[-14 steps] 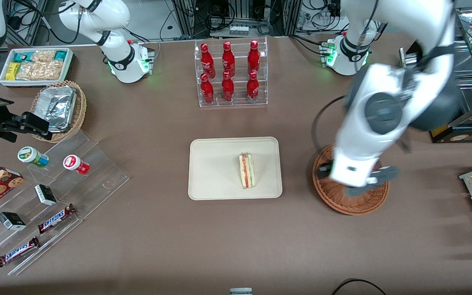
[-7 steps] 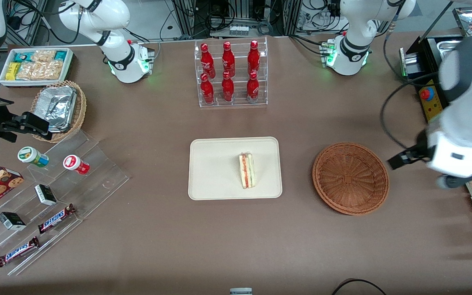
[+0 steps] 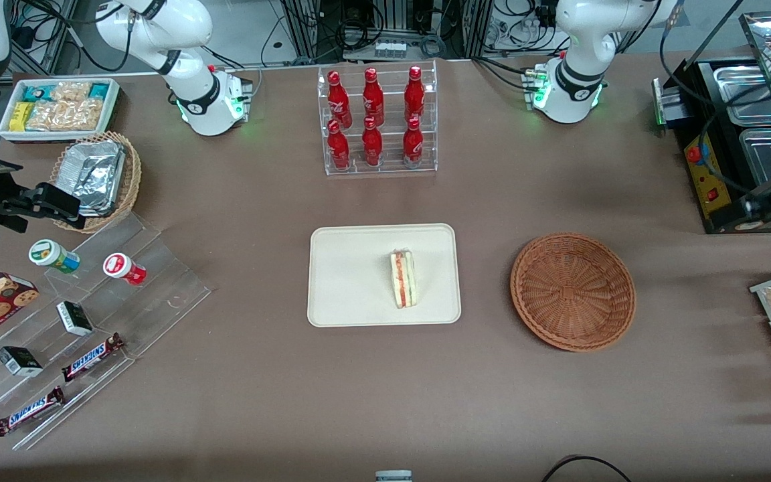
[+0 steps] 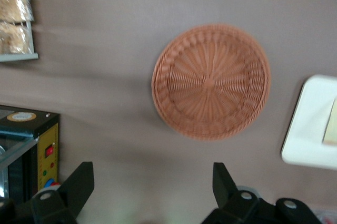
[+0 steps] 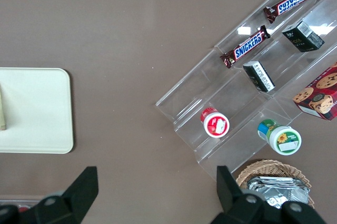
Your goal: Place sandwich from basket to tray
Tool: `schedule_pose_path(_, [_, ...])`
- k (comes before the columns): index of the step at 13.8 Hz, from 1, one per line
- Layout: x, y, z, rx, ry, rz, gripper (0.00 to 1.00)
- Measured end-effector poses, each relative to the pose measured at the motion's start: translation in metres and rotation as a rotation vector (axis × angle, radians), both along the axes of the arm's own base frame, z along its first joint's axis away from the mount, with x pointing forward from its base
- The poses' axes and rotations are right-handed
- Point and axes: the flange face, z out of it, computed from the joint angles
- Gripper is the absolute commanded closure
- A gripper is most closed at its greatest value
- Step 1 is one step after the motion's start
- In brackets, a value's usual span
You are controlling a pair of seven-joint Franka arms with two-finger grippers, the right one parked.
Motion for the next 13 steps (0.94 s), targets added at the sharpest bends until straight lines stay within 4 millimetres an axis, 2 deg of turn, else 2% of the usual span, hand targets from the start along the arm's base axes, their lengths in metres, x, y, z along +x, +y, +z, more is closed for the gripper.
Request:
schedule_pose_path(3, [-0.034,-0.014,-0.008,-0.007,-0.001,-0.064,0.01])
schedule_pose_path(5, [-0.045,-0.022,-0.002,-0.007,-0.013,-0.087,0.01])
schedule_pose_path(9, [-0.043,-0.046,0.02,-0.003,-0.058,-0.137,0.01])
schedule_pose_path(11, [-0.04,-0.065,0.022,0.001,-0.064,-0.174,0.01])
schedule_pose_path(13, [-0.037,-0.067,0.02,0.012,-0.06,-0.183,0.01])
